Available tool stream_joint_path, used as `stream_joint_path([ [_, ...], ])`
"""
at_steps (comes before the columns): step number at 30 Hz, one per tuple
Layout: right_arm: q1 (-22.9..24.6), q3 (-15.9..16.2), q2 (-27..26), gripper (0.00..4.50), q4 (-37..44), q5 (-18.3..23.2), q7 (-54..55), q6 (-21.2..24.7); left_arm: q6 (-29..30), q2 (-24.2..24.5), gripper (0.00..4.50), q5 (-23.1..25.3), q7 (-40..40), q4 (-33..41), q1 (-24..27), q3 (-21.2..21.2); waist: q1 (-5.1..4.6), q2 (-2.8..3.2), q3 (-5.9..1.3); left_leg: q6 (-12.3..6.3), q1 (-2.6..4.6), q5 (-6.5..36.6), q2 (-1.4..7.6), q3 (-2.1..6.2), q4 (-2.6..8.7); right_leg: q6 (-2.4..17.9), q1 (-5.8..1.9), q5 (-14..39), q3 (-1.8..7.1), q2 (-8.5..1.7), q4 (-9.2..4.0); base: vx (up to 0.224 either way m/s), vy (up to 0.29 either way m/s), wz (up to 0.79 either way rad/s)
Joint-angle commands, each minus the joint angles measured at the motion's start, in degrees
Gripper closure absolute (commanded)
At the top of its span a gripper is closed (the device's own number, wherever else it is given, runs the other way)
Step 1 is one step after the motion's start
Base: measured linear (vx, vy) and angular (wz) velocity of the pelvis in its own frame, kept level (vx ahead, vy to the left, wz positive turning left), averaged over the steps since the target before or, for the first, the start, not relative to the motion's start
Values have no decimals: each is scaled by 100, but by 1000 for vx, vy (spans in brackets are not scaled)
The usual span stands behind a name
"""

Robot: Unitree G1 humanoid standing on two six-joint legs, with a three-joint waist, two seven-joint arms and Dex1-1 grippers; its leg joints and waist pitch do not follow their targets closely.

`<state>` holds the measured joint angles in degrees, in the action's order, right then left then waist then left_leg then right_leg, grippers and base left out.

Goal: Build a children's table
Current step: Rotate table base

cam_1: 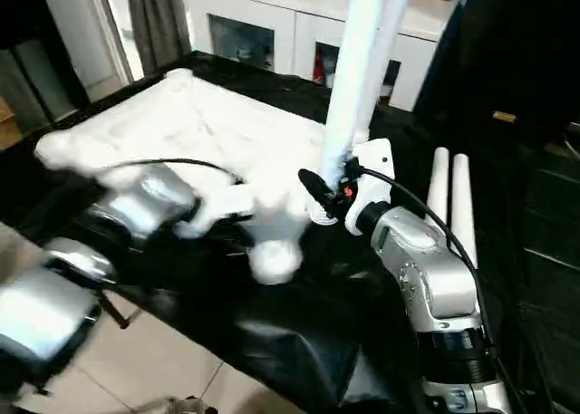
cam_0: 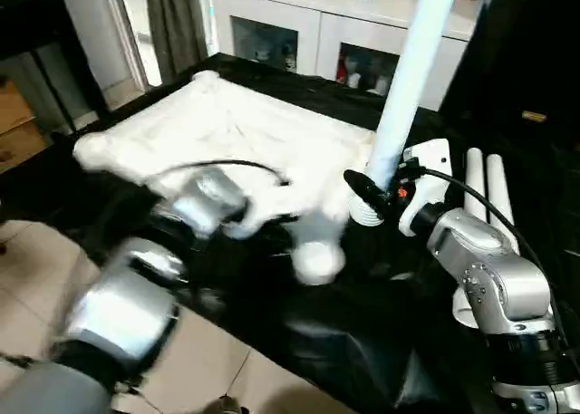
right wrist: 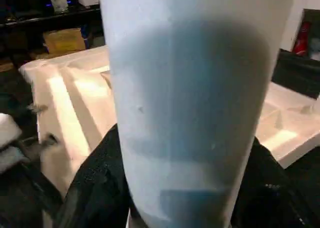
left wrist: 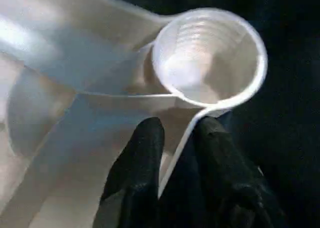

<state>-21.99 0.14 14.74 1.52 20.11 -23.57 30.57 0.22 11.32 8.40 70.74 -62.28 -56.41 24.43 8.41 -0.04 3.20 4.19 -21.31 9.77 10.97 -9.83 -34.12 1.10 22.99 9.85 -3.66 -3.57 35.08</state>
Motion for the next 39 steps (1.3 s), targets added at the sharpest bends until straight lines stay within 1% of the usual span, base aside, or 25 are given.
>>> stream_joint_path([
  [1,-26,-46,33,256,-13,-29,55,-79,-57,-25,363,-165,-480,-77,-3,-260,7,-5,-420,-28,79,1154,202,74,388,1274,-355,979,277,-533,-398,0,0,0],
  [3,-9,-68,0,256,12,-67,94,-42,-570,-200,380,-81,-1182,-141,59,-373,-13,-19,-417,-36,70,1185,182,80,388,1117,-370,1146,266,-513,-432,0,0,0],
  [6,9,-73,-8,256,43,-84,110,-19,-841,-209,409,64,-1372,-63,149,-302,-21,-20,-409,-57,75,1177,168,79,398,859,-352,1570,266,-507,-494,0,0,0],
  [8,47,-67,-12,256,89,-85,133,5,-1135,-188,417,225,-1412,60,283,-181,-28,-13,-406,-63,80,1153,187,83,411,797,-333,1636,272,-499,-502,0,0,0],
  [12,105,-61,-15,256,146,-82,161,31,-1621,-96,448,443,-1537,-28,397,-2,-34,-1,-416,-25,90,1208,211,96,428,829,-312,1379,274,-494,-473,0,0,0],
  [15,134,-70,-46,256,178,-65,192,55,-1899,-46,450,376,-1664,-99,452,-124,-34,0,-408,-16,85,1219,208,93,431,865,-313,1330,275,-509,-460,0,0,0],
  [16,137,-72,-53,256,182,-64,195,57,-1939,-43,416,357,-1713,-90,457,-165,-37,0,-408,-9,86,1222,208,92,429,878,-311,1317,276,-507,-458,0,0,0],
  [19,132,-100,-99,256,198,-47,239,39,-1653,-107,402,-189,-1282,156,484,-610,-38,37,-403,12,102,1306,201,84,424,931,-295,1406,278,-515,-472,0,0,0],
  [20,134,-143,-139,256,235,-24,297,23,-1322,-175,388,-719,-1019,486,553,-1005,-37,48,-396,38,108,1306,204,77,423,996,-298,1393,284,-532,-454,0,0,0],
  [21,143,-159,-156,256,263,-14,325,20,-1202,-199,372,-915,-967,628,590,-1150,-37,41,-395,50,104,1348,217,81,427,1107,-291,1372,278,-532,-454,0,0,0],
  [23,178,-257,-200,256,431,50,448,113,-1003,-297,364,-1482,-1467,1337,782,-1651,-43,63,-397,72,101,1391,256,98,433,1245,-297,1130,276,-529,-402,0,0,0],
  [24,219,-320,-226,256,566,4,634,178,-632,-319,361,-1580,-2048,1754,909,-1861,-52,56,-401,27,104,1396,229,83,423,1219,-283,1082,270,-499,-412,0,0,0],
  [25,278,-371,-246,256,712,-75,838,242,-414,-356,361,-1694,-2536,2187,1090,-2053,-72,67,-388,74,89,1404,264,99,434,1248,-301,969,271,-488,-353,0,0,0],
  [26,356,-473,-306,256,894,-199,1179,324,-238,-419,361,-1823,-3089,2862,1449,-2286,-71,70,-382,76,93,1430,274,107,438,1228,-298,1011,269,-494,-364,0,0,0],
  [27,364,-488,-316,256,911,-204,1212,333,-219,-425,361,-1836,-3130,2931,1488,-2307,-89,46,-352,38,77,1473,241,89,445,1154,-293,1288,267,-495,-419,0,0,0],
  [28,415,-552,-355,256,1010,-246,1353,354,-199,-487,361,-1792,-3394,3323,1768,-2436,-102,25,-355,28,100,1511,183,58,429,937,-268,1758,265,-470,-489,0,0,0],
  [29,452,-578,-363,256,1085,-296,1430,354,-209,-543,361,-1687,-3646,3589,1979,-2536,-97,47,-370,55,87,1469,231,86,441,904,-297,1761,271,-492,-464,0,0,0],
  [31,572,-604,-376,256,1293,-541,1634,158,-245,-673,361,-1284,-4277,4152,2504,-2750,-151,24,-352,31,66,1434,193,65,450,682,-264,1904,274,-439,-527,0,0,0],
  [32,599,-613,-388,256,1332,-613,1697,75,-218,-689,361,-1207,-4367,4259,2605,-2781,-168,25,-359,5,40,1403,188,58,446,585,-280,1937,302,-476,-526,0,0,0],
  [34,809,-505,-278,256,1479,-1058,1860,-240,-77,-749,361,-842,-4632,4823,3227,-2820,-154,9,-378,-236,9,1233,141,33,399,514,-316,2215,385,-621,-576,0,0,0],
  [35,915,-493,-275,256,1513,-1121,1918,-209,14,-776,361,-774,-4756,5011,3411,-2839,-105,-22,-373,-495,-89,983,118,33,285,508,-400,2303,526,-836,-643,0,0,0],
  [36,1016,-561,-361,256,1491,-1056,1980,-195,36,-798,361,-750,-4856,5117,3526,-2868,-70,64,-370,-377,202,1038,165,-93,13,434,-122,2977,936,-804,-838,0,0,0],
  [37,1068,-585,-393,256,1481,-1033,2003,-192,63,-803,361,-745,-4894,5164,3581,-2883,33,-88,-324,-329,89,1298,30,-27,-181,484,-294,3566,1348,-853,-880,1,70,-26],
  [38,1213,-602,-450,256,1482,-967,2047,-176,252,-766,361,-755,-5079,5385,3748,-2866,91,-119,-303,-316,11,1294,15,56,-275,524,-373,3721,1523,-918,-913,0,115,-50],
  [39,1319,-568,-459,256,1494,-982,2092,-198,303,-694,361,-743,-5233,5540,3850,-2838,208,-106,-281,-267,-40,1338,-39,198,-436,625,-406,3743,1851,-893,-949,0,115,-50],
])
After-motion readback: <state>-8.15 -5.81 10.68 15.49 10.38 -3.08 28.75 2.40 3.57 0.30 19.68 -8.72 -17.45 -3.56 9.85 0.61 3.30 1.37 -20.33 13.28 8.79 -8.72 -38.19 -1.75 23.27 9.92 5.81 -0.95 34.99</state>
